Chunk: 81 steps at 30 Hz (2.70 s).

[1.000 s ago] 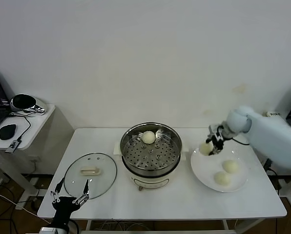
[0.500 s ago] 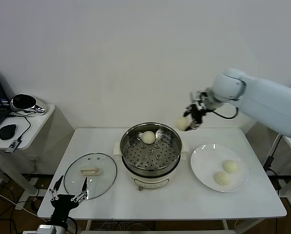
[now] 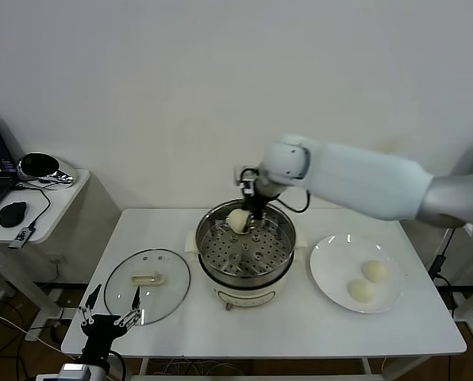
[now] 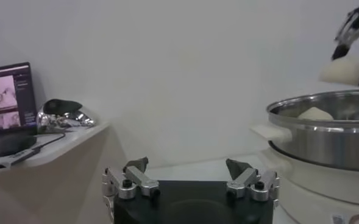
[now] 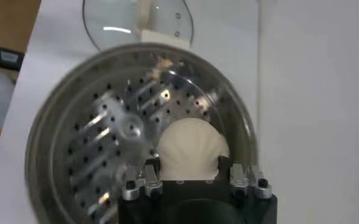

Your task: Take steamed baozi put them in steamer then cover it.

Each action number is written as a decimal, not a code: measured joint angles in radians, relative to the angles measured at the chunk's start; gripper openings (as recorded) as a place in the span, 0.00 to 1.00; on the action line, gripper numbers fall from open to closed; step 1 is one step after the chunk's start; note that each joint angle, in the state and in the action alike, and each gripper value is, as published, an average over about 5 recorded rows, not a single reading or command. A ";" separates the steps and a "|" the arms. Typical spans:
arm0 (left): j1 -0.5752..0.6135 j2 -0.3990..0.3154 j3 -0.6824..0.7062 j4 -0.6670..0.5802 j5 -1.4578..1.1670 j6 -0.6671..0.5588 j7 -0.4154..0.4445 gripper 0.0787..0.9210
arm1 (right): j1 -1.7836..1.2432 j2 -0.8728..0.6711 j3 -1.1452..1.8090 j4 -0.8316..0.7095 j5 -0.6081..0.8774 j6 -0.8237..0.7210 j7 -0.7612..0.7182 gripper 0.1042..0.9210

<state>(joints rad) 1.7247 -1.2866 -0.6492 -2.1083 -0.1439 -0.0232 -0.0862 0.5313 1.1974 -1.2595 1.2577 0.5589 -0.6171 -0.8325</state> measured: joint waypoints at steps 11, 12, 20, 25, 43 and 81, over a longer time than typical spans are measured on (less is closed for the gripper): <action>0.001 0.000 -0.001 -0.002 -0.002 -0.001 0.000 0.88 | -0.066 0.106 -0.012 -0.075 0.023 -0.069 0.062 0.59; 0.000 0.000 0.000 -0.002 -0.003 -0.001 0.000 0.88 | -0.071 0.113 -0.013 -0.080 0.023 -0.072 0.066 0.59; -0.002 -0.003 0.003 0.000 -0.003 -0.003 0.000 0.88 | -0.100 0.151 -0.008 -0.120 0.019 -0.091 0.089 0.60; -0.002 -0.002 0.003 0.001 -0.003 -0.003 0.000 0.88 | -0.096 0.148 -0.003 -0.117 0.022 -0.098 0.084 0.74; -0.004 0.017 0.014 -0.015 -0.009 -0.003 0.003 0.88 | 0.105 -0.204 -0.032 0.120 -0.128 0.028 -0.204 0.88; 0.039 -0.015 0.010 -0.028 0.031 0.001 0.008 0.88 | -0.613 -0.685 0.538 0.124 -0.780 0.479 -0.337 0.88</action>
<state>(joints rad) 1.7633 -1.3016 -0.6397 -2.1364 -0.1125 -0.0222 -0.0781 -0.0814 0.5127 -0.7218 1.3815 -0.2207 -0.1384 -1.1690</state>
